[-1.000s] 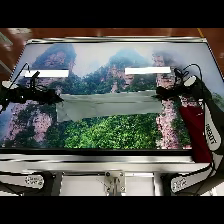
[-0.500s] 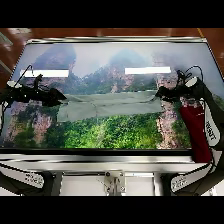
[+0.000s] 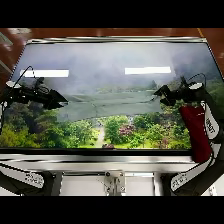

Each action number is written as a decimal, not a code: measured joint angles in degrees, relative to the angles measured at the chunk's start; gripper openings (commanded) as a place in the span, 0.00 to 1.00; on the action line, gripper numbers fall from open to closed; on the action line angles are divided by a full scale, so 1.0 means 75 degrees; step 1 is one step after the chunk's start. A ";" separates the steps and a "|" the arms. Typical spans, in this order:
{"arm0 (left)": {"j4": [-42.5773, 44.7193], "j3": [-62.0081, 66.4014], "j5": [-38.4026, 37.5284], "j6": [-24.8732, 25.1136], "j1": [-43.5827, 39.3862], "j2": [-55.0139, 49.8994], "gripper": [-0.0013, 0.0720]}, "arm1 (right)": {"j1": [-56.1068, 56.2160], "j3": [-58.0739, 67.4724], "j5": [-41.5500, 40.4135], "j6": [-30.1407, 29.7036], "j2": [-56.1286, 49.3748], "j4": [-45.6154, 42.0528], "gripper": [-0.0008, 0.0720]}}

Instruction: Fold the shirts.

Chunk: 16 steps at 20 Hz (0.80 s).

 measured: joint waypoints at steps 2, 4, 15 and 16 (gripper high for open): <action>-0.0006 0.0000 -0.0064 0.0000 -0.0020 0.0000 0.81 | 0.0044 0.0003 0.0017 -0.0262 -0.0213 0.0752 0.91; -0.0003 0.0000 -0.0111 -0.0012 -0.0055 0.0000 0.81 | 0.0111 0.0000 0.0029 -0.0423 -0.0338 0.1075 0.51; -0.1294 0.0000 0.0399 0.0382 -0.1064 -0.0003 0.06 | 0.0087 -0.0006 0.1125 -0.1084 0.0988 0.1542 0.11; -0.1588 0.0000 0.0667 0.0469 -0.1349 -0.0009 0.07 | 0.0082 -0.0006 0.1285 -0.1072 0.1250 0.1539 0.11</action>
